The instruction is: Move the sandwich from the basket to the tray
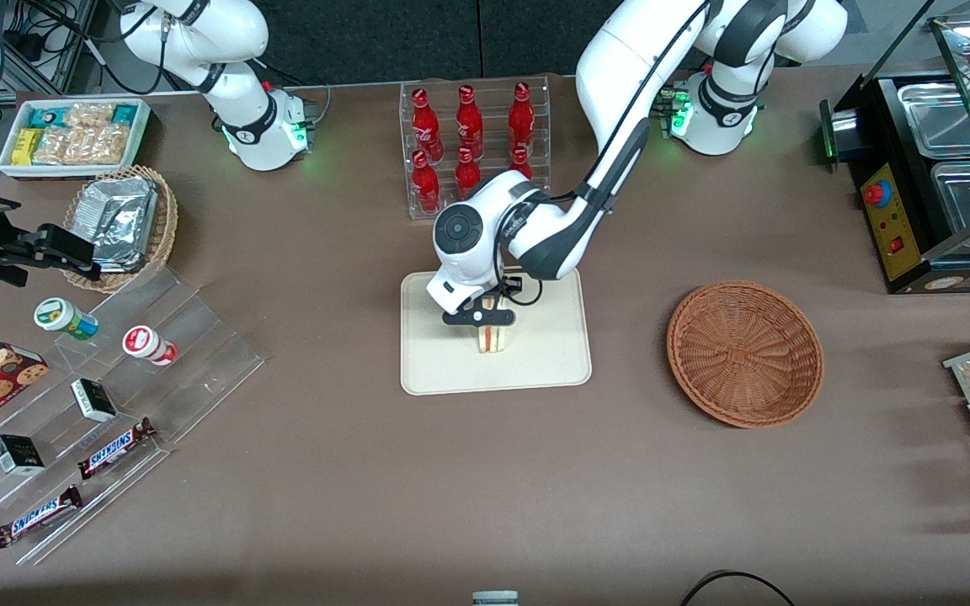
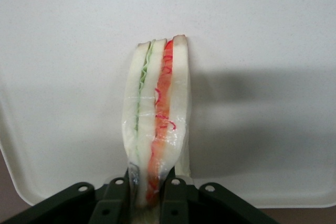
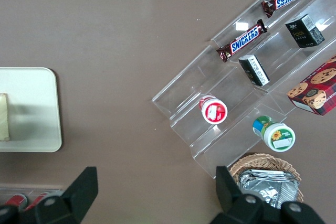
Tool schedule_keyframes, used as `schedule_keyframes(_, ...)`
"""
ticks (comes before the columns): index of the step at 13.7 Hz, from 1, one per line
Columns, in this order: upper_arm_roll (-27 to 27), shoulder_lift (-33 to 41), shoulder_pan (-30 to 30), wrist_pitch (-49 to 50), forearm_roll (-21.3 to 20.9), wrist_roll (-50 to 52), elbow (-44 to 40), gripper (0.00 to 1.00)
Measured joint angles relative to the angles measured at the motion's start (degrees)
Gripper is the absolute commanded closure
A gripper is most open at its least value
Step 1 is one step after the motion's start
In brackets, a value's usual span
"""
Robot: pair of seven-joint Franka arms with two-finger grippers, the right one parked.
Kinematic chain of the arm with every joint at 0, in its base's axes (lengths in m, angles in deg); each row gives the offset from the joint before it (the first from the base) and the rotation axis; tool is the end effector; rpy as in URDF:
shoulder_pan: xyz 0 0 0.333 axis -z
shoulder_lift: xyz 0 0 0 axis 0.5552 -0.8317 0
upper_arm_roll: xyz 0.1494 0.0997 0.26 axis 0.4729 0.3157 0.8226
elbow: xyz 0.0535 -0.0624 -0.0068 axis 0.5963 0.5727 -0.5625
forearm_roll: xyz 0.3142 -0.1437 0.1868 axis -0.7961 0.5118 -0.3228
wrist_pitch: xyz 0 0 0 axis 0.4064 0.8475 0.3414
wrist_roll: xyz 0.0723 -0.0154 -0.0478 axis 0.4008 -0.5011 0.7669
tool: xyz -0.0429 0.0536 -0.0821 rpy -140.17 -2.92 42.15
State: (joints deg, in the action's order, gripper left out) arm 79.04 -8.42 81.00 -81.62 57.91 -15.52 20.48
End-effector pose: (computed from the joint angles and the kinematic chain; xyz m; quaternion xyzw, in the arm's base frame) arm 0.4612 -0.5390 0.2374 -0.9968 0.0197 0.0633 0.0439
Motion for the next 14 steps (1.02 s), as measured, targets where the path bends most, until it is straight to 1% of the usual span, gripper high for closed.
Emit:
schedule_keyframes(3,0.42,0.12,-0.04,0.52,0.0,0.11,-1.69,0.0)
schedule_keyframes(5,1.12,0.96,-0.15,3.47,0.01,1.21,-4.07,0.0)
schedule_keyframes(7,3.02,2.59,-0.17,7.62,0.0,4.56,-6.46,0.0)
schedule_keyframes(9,5.8,5.51,-0.26,11.31,0.0,5.75,-7.67,0.0)
schedule_keyframes(14,15.84,14.47,-0.56,21.6,0.89,5.22,-7.87,0.0)
